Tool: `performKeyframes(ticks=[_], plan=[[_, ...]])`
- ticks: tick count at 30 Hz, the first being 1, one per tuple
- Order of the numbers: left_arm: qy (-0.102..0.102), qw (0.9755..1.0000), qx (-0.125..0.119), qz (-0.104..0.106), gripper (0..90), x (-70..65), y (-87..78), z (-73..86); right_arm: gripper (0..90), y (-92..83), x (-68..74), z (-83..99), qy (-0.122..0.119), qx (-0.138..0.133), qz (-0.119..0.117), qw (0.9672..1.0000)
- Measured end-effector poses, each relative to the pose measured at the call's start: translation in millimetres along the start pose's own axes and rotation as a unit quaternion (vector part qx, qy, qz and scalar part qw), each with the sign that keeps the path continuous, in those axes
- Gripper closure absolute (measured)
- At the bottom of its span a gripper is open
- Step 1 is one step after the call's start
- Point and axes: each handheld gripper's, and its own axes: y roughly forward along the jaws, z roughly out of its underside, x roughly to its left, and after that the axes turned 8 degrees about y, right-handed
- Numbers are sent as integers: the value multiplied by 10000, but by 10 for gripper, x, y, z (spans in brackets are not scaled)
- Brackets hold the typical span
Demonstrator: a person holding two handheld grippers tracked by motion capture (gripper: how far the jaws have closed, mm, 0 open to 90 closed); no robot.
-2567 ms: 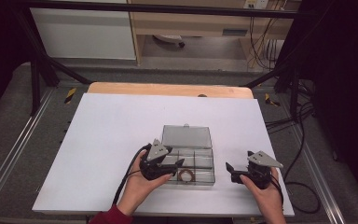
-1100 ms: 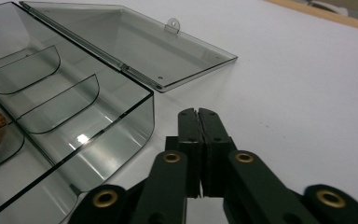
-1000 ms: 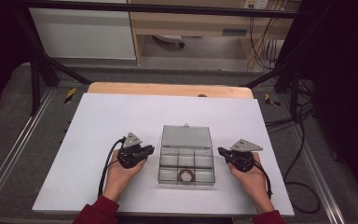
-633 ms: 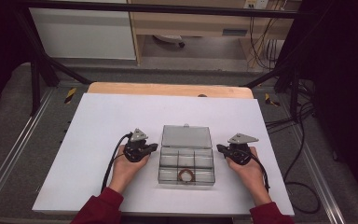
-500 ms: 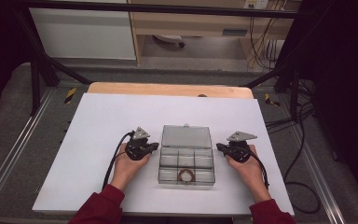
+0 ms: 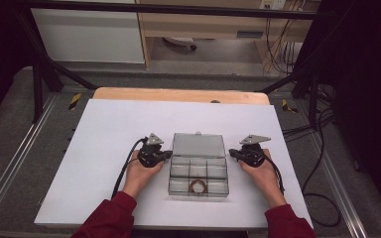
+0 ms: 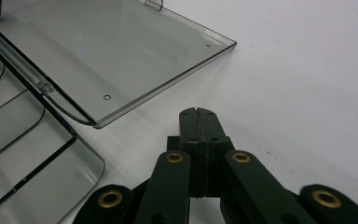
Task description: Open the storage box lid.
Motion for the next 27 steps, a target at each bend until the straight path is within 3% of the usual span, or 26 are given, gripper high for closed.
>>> performKeyframes(ticks=[16,27], plan=[[7,10000,20,22,899,14,33,13,900,28,2,12,37,23,-156,9999],[-6,10000,13,11,899,24,60,-8,900,51,19,4,24,211,-268,9994]])
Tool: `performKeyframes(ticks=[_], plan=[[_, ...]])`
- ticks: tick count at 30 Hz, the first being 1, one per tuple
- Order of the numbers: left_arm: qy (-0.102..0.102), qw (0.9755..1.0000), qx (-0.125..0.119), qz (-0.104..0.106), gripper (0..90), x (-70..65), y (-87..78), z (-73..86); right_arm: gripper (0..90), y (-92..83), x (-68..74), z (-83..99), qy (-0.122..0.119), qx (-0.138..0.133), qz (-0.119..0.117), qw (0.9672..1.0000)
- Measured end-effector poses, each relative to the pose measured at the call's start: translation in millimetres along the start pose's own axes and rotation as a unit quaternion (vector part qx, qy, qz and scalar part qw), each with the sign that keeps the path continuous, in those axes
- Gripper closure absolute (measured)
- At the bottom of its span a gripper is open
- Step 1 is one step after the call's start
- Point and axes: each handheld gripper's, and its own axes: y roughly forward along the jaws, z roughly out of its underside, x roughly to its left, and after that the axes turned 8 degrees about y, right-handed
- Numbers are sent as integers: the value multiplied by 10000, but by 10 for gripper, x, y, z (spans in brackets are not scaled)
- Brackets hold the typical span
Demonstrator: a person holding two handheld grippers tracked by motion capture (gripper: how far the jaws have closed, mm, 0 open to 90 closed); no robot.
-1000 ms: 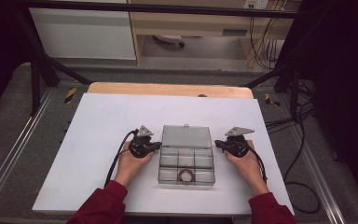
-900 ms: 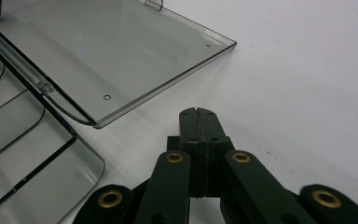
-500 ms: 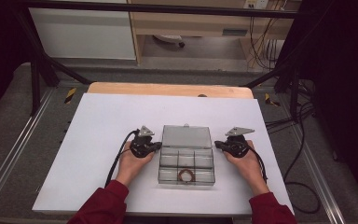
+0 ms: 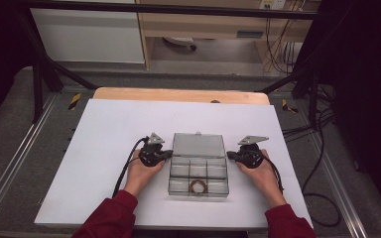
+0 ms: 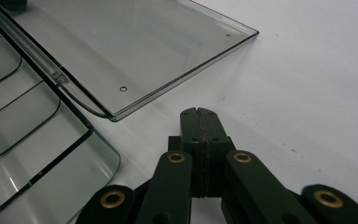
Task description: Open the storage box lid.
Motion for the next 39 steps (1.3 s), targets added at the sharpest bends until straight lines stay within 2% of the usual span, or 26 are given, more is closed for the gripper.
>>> performKeyframes(ticks=[8,23,35,39], plan=[[-64,10000,-60,26,899,13,36,-14,900,36,-3,-45,42,44,-102,9999],[-58,10000,-32,29,898,24,76,-50,900,97,15,-74,-73,2,-170,9998],[-86,9999,-40,73,898,65,103,-74,900,163,-39,-129,41,-57,-234,9997],[-153,9998,-62,104,897,94,124,-88,900,192,-49,-151,47,-84,-253,9996]])
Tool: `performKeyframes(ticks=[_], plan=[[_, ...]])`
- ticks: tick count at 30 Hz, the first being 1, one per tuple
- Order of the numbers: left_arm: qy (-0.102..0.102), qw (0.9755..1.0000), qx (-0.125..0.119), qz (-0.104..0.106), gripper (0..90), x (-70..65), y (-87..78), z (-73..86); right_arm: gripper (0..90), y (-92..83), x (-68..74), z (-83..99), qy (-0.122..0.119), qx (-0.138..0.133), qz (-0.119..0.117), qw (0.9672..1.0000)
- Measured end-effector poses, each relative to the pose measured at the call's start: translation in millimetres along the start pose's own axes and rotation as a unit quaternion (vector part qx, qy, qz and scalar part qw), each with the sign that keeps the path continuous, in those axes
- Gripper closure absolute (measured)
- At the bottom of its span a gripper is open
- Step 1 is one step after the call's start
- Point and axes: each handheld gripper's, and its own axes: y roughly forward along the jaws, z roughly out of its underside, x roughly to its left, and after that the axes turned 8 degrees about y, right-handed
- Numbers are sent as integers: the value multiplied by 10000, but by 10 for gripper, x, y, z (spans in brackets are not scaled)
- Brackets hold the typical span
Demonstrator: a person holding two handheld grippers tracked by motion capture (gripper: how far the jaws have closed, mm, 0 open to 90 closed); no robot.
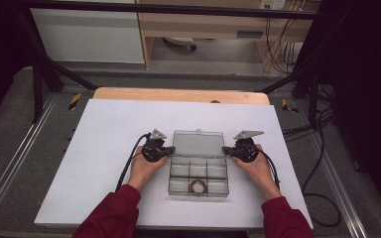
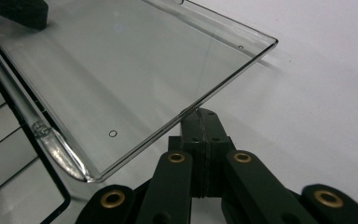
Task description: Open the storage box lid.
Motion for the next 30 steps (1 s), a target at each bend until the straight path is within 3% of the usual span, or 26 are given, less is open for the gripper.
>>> performKeyframes(ticks=[30], plan=[[-87,9998,-174,39,899,80,50,-95,900,-26,-11,-52,-81,-261,-52,9996]])
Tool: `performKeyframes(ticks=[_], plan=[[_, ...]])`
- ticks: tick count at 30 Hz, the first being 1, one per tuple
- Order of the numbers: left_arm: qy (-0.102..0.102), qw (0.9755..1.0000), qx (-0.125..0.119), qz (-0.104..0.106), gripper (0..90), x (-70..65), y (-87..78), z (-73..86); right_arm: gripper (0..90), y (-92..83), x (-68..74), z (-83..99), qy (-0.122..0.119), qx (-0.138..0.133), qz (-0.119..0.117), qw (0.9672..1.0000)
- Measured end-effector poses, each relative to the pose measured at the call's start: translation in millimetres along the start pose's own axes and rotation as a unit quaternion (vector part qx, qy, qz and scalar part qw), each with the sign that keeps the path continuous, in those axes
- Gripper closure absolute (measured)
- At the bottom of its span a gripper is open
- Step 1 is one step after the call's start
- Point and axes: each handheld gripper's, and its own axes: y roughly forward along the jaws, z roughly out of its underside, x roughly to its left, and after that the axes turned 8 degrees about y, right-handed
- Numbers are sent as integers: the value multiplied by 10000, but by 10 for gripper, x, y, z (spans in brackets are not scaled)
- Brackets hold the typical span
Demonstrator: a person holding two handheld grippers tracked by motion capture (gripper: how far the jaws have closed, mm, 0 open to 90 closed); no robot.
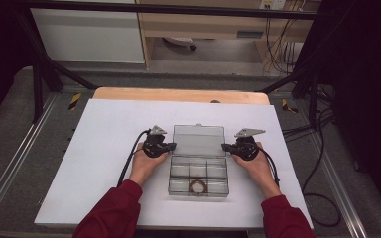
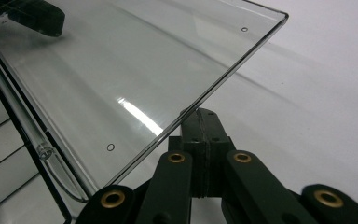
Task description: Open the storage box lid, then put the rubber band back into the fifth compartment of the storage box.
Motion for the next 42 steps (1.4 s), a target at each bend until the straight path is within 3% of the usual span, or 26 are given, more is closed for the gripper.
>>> performKeyframes(ticks=[6,23,25,28,32,33,42], plan=[[-106,9999,42,-15,899,19,29,-10,900,-2,-8,-6,-31,-38,-3,10000],[-160,9999,43,-49,899,62,82,-23,900,52,-53,-14,20,-37,44,10000],[-119,9999,-69,55,899,72,97,-32,900,63,-54,-33,29,-67,62,10000],[-179,9998,17,-34,899,69,80,-43,900,71,-58,-48,48,-83,62,9999],[-222,9997,-65,35,899,70,76,-59,900,58,-54,-56,37,-123,64,9999],[-206,9998,-39,-37,899,77,64,-61,900,54,-50,-59,30,-130,69,9999],[-212,9997,-135,-15,899,69,20,-99,900,2,-24,-91,11,-248,88,9997]])
